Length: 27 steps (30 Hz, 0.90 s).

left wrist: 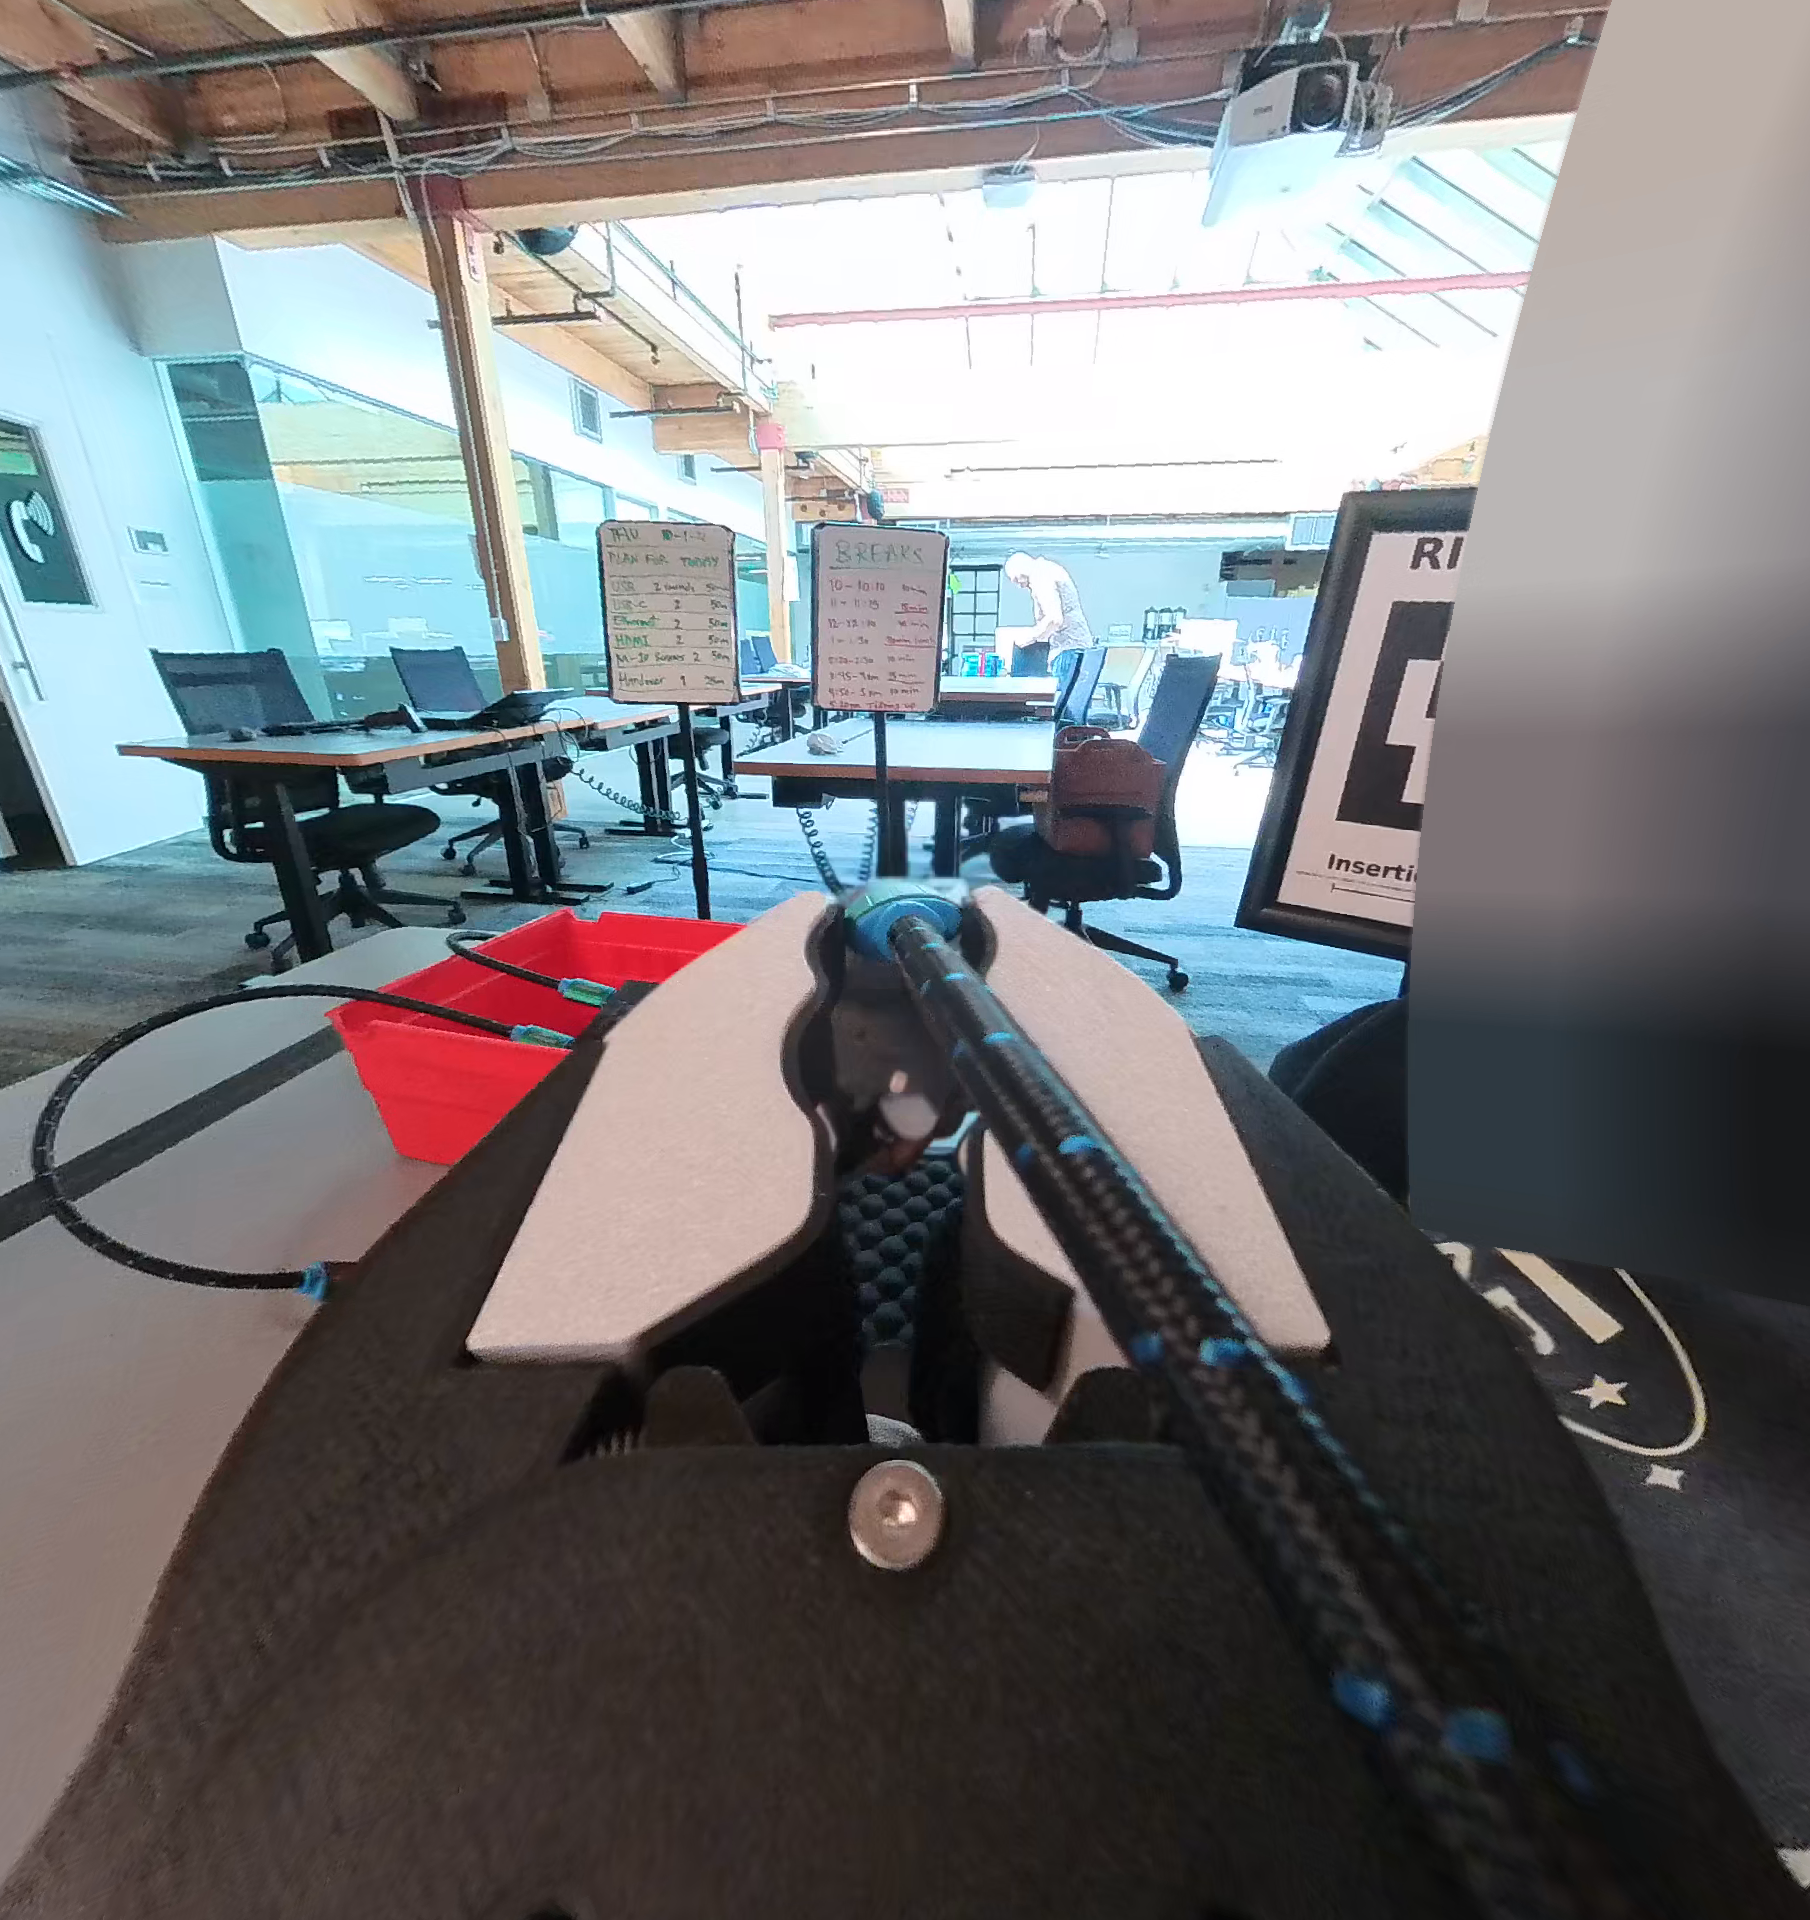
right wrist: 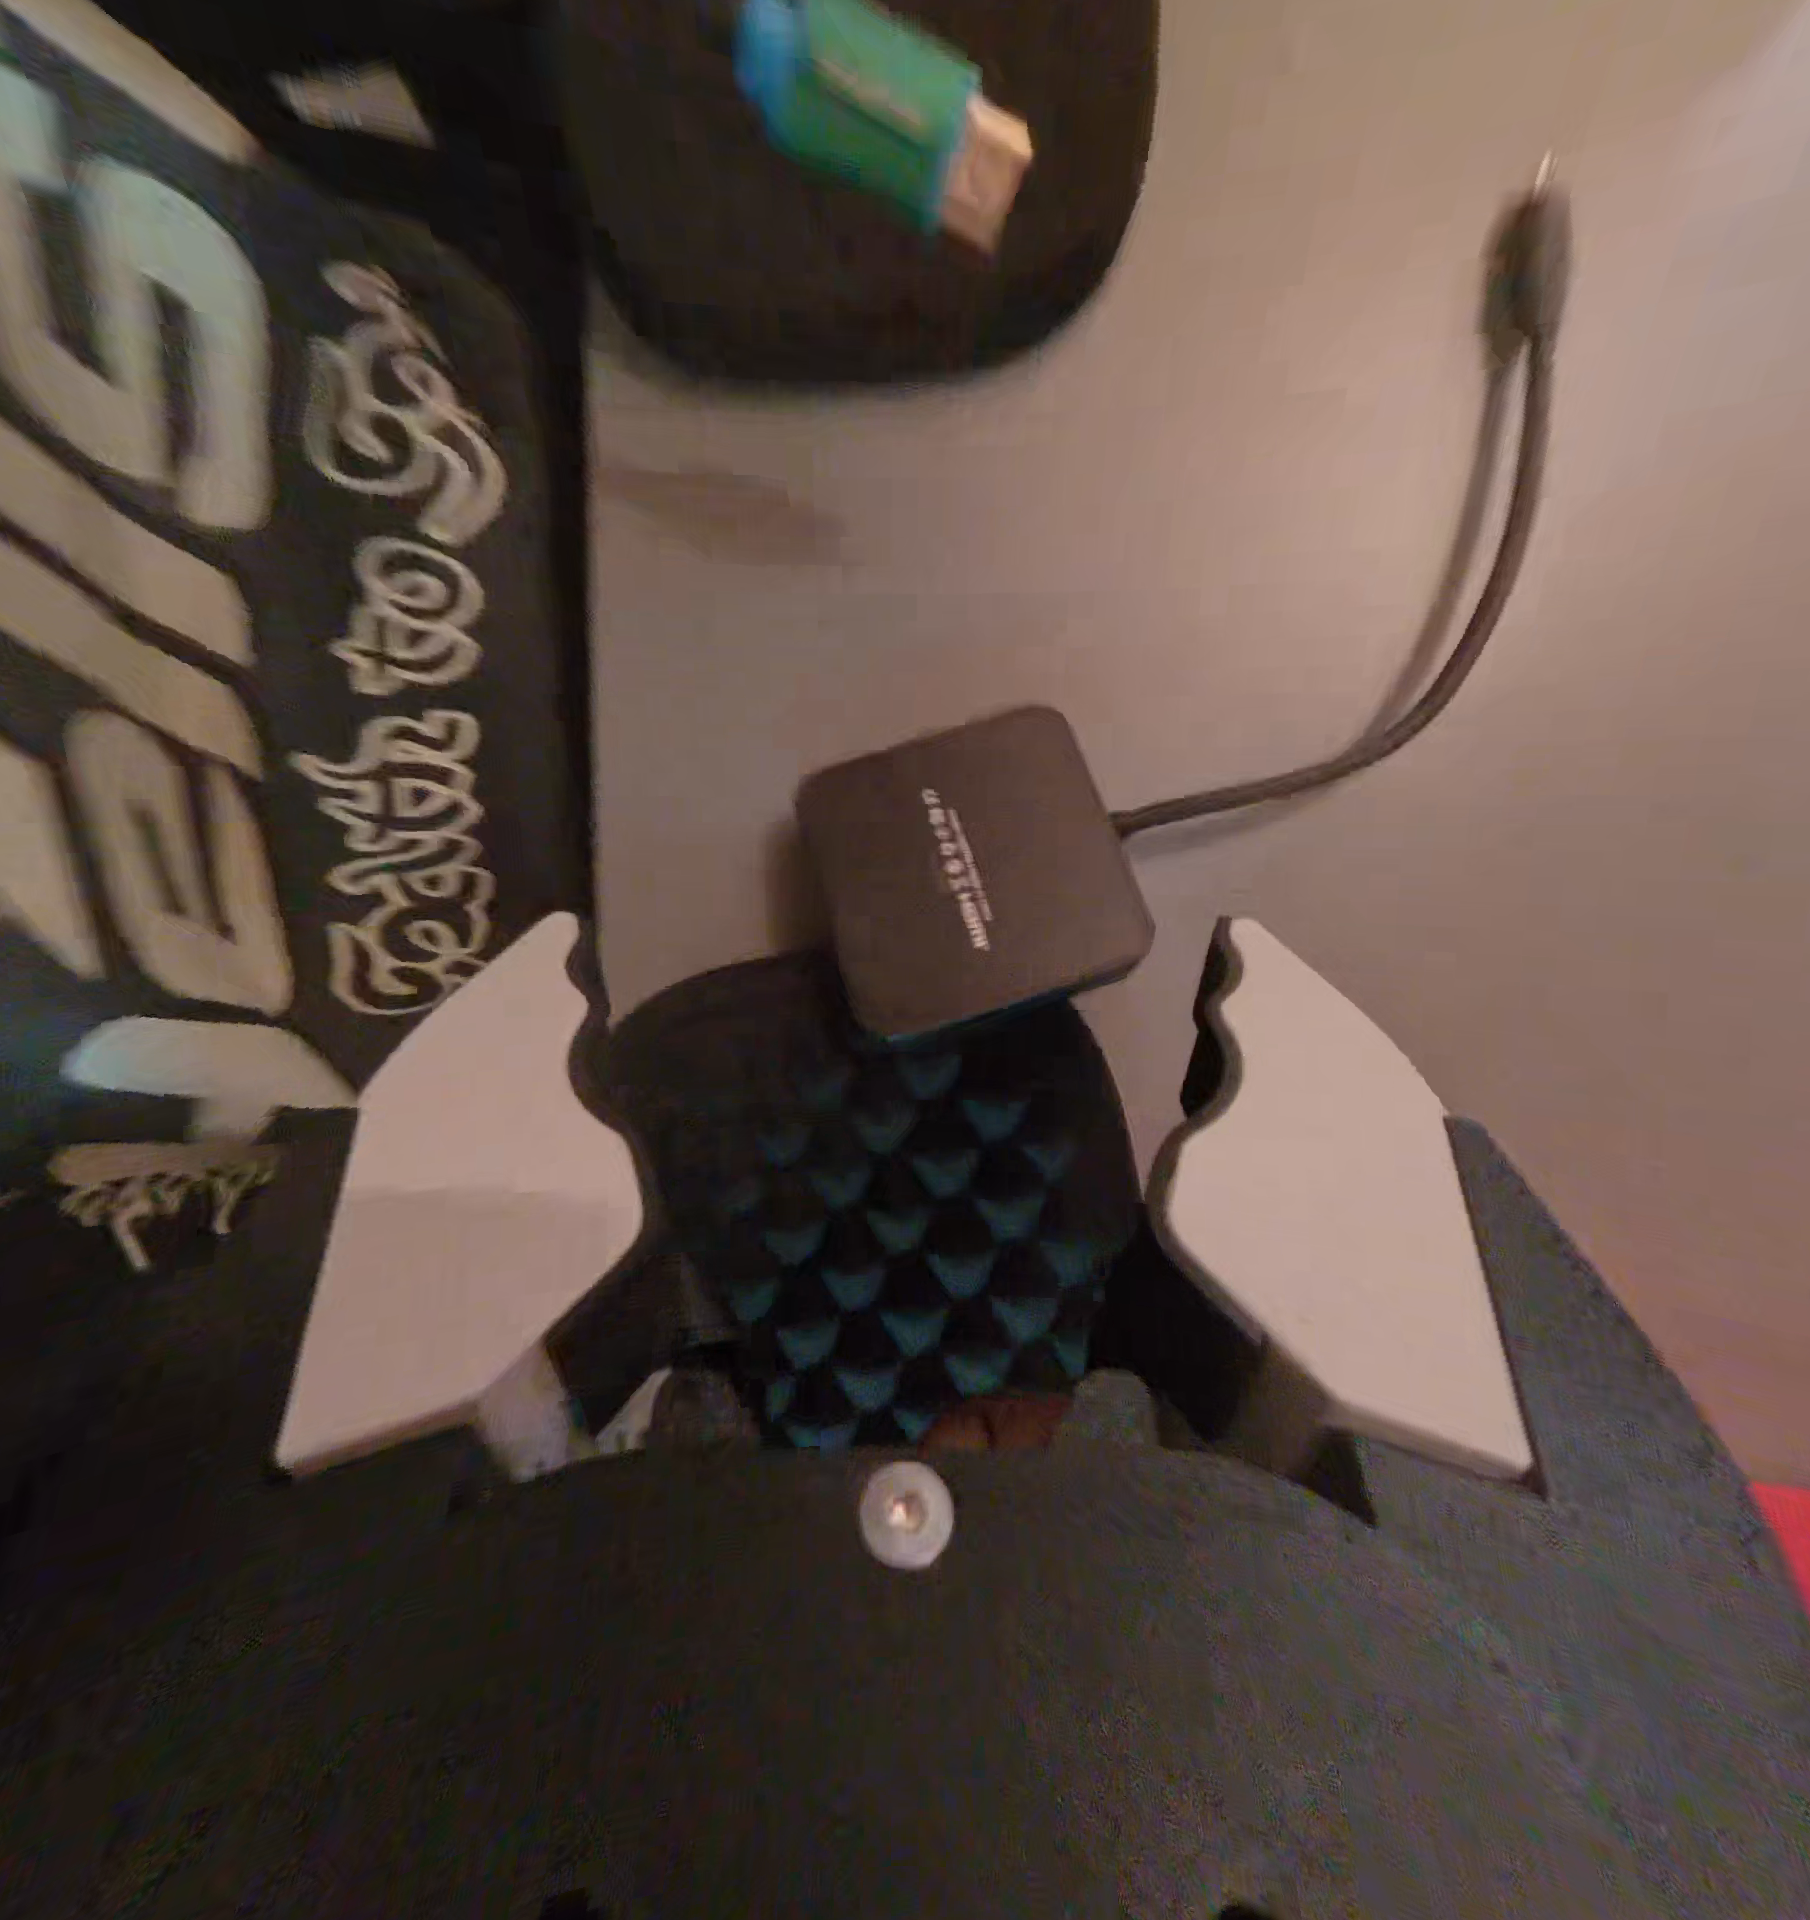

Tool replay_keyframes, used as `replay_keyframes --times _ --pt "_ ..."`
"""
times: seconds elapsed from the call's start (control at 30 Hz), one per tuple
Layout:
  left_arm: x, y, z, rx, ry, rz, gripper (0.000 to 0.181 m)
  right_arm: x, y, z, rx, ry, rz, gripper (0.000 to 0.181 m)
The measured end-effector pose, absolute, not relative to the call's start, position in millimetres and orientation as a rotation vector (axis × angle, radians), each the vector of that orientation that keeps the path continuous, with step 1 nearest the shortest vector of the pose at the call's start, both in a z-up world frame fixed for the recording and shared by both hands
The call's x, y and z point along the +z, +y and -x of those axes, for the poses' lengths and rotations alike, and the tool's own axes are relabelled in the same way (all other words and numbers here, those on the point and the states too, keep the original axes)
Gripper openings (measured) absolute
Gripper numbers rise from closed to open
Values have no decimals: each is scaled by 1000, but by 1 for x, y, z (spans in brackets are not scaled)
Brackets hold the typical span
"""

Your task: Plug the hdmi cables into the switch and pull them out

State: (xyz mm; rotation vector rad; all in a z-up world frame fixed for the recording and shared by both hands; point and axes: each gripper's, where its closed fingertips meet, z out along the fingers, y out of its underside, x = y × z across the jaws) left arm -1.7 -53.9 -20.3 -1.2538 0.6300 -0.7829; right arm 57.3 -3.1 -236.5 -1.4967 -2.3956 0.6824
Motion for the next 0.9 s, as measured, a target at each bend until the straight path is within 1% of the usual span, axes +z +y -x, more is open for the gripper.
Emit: replay_keyframes --times 0.27,0.33,0.43,0.5,0.6,0.67,0.77,0.9 --pt "-19 -61 0 -751 666 1250 21 -271 2 -46 579 -2475 1522 100" --pt "-19 -61 -1 -750 670 1249 21 -279 7 -42 528 -2477 1512 92" --pt "-19 -60 0 -739 671 1249 21 -274 4 -39 594 -2499 1413 79" --pt "-18 -60 2 -736 665 1246 21 -248 -4 -28 804 -2400 1298 79" --pt "-17 -61 4 -729 669 1236 21 -184 -18 -22 1158 -2167 1039 78" --pt "-17 -62 5 -706 678 1238 21 -149 -22 -28 1317 -2028 923 78" --pt "-21 -62 1 -658 711 1254 21 -114 -21 -39 1417 -1881 834 78" --pt "-32 -62 -16 -572 811 1265 20 -90 -13 -43 1331 -1757 828 77"
